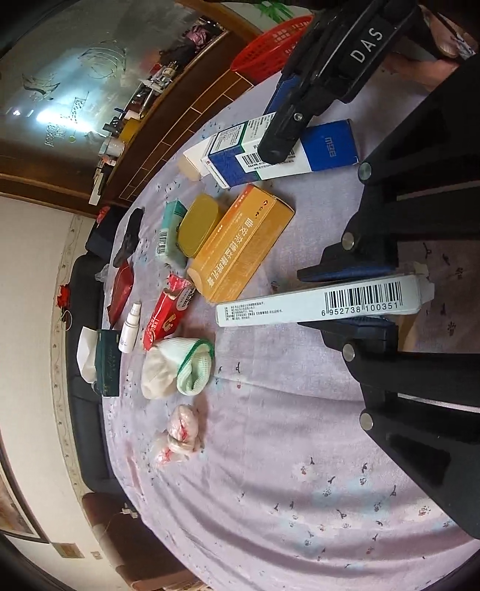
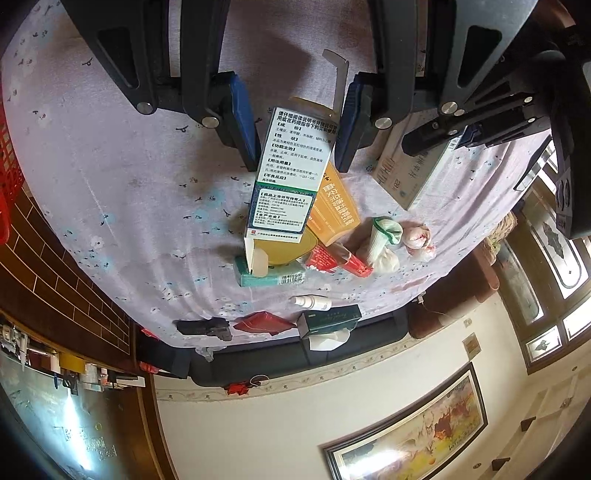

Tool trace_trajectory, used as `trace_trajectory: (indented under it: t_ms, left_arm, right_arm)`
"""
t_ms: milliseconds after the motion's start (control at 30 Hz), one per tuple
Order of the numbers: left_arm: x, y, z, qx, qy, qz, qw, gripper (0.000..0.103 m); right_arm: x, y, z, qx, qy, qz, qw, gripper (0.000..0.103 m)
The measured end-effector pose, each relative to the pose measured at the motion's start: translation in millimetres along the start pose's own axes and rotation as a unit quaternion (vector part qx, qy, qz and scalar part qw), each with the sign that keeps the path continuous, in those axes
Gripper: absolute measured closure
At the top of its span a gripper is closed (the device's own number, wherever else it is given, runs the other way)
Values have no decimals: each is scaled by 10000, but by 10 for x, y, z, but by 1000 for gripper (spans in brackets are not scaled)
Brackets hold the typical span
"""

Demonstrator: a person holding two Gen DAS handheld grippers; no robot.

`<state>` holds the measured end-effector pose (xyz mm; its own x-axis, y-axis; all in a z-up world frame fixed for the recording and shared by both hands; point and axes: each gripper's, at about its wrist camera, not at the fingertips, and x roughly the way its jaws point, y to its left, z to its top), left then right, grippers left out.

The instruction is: Collect trash

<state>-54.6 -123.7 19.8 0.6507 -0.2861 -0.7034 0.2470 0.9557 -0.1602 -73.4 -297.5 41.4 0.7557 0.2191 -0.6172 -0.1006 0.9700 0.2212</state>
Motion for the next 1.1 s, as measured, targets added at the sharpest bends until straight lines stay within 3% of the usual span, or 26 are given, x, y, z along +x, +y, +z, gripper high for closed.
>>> trace_trajectory:
  t_ms: [233, 633, 1100]
  left_arm:
    - [-124, 85, 35, -110, -194, -66, 9997, 88]
    - [-329, -21, 89, 294, -763, 515, 9953, 88]
    - [-379, -61, 70, 418, -841, 607, 9937, 88]
  right_arm:
    - [-24, 13, -1, -31, -32, -50, 10000, 59]
    - [-247, 256, -17, -543, -300, -171, 9979, 59]
    - [-284, 226, -37, -461, -206, -84, 9987, 59]
